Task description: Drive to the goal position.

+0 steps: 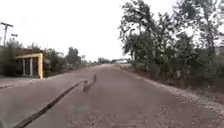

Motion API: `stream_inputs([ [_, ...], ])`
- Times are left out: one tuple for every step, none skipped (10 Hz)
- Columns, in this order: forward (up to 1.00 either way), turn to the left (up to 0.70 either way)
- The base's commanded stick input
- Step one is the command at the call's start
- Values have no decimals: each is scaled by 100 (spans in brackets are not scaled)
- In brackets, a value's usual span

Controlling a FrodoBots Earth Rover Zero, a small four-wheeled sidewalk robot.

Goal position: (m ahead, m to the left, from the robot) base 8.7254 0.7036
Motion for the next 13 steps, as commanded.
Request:
stream_inputs([
  [85, 0],
  [85, 0],
  [85, 0],
  [85, 0],
  [85, 0],
  [85, 0],
  [85, 0],
  [85, 0],
  [85, 0],
  [85, 0],
  [85, 0],
  [85, 0],
  [85, 0],
])
